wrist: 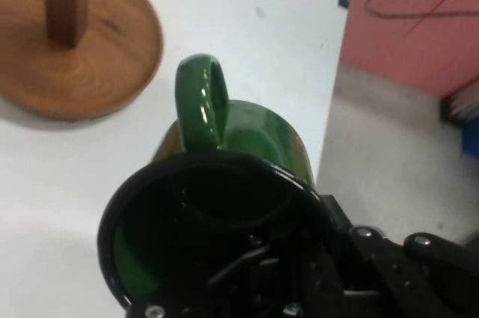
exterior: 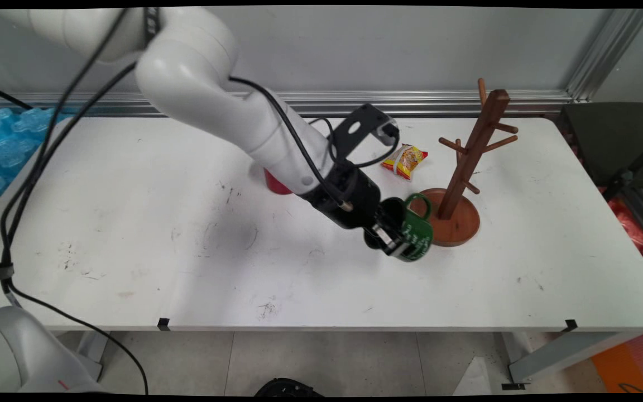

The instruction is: Place the picked object on the table

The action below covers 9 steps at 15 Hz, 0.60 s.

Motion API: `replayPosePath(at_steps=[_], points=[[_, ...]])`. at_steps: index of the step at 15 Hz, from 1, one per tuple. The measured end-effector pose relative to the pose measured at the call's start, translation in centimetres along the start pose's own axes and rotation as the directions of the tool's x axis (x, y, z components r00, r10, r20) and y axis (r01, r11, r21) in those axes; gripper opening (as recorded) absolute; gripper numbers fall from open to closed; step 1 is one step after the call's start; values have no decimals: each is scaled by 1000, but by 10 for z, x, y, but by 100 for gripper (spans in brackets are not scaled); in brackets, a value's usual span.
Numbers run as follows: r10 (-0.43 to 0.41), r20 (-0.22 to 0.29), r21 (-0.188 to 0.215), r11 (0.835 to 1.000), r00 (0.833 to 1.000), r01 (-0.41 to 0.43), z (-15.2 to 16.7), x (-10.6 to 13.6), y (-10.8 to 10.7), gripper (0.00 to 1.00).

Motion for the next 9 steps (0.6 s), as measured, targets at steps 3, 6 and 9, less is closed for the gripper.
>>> replayPosePath(at_steps=[3, 6, 9], points=[[42, 46, 49, 998, 998, -44, -17, 5, -1, 0], [78, 106, 113, 989, 991, -90, -30, 9, -4, 0], [101, 184, 173, 976, 978, -134, -37, 10, -9, 0]])
